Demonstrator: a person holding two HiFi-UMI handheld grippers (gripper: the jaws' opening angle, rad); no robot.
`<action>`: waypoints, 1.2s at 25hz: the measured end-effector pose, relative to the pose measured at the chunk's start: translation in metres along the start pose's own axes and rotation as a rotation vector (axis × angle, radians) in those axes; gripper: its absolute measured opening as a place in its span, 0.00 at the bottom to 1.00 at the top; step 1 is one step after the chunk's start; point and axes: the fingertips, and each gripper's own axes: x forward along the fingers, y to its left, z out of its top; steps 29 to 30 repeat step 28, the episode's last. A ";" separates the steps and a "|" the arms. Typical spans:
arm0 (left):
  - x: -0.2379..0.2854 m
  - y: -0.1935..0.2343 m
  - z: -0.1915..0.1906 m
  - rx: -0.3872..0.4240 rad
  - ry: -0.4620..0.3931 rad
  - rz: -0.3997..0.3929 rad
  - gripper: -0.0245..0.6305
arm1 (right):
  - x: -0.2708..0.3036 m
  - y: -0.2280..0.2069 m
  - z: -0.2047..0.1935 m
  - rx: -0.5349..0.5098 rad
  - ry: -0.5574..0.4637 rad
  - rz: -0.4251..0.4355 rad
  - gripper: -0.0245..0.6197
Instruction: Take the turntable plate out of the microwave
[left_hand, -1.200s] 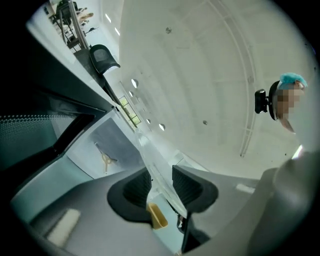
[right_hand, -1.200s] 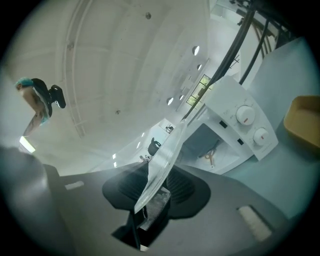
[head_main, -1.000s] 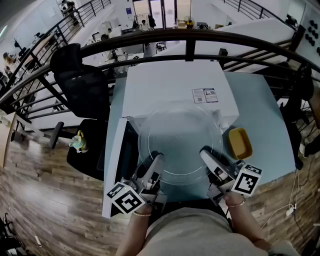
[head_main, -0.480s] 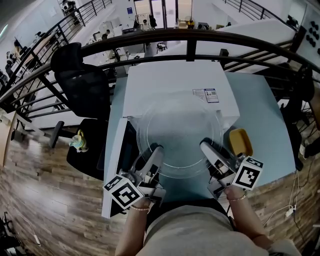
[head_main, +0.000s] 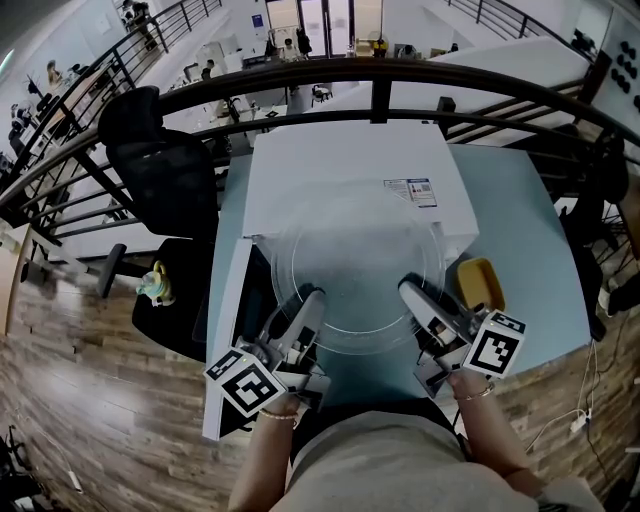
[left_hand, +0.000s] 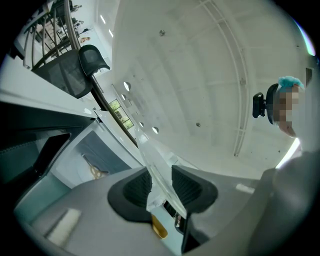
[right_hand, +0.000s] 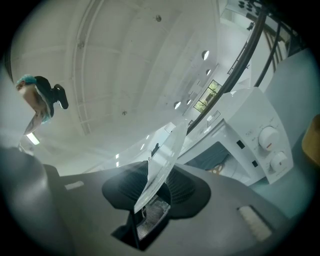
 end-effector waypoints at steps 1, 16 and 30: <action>0.000 0.000 0.000 0.001 0.001 0.000 0.23 | 0.000 0.000 0.000 0.001 -0.001 -0.001 0.26; 0.003 0.001 0.002 -0.006 0.000 0.003 0.23 | 0.000 -0.002 0.000 0.006 -0.007 -0.009 0.27; 0.003 0.005 0.001 -0.019 -0.001 0.016 0.23 | 0.002 -0.005 -0.002 0.007 0.005 -0.020 0.27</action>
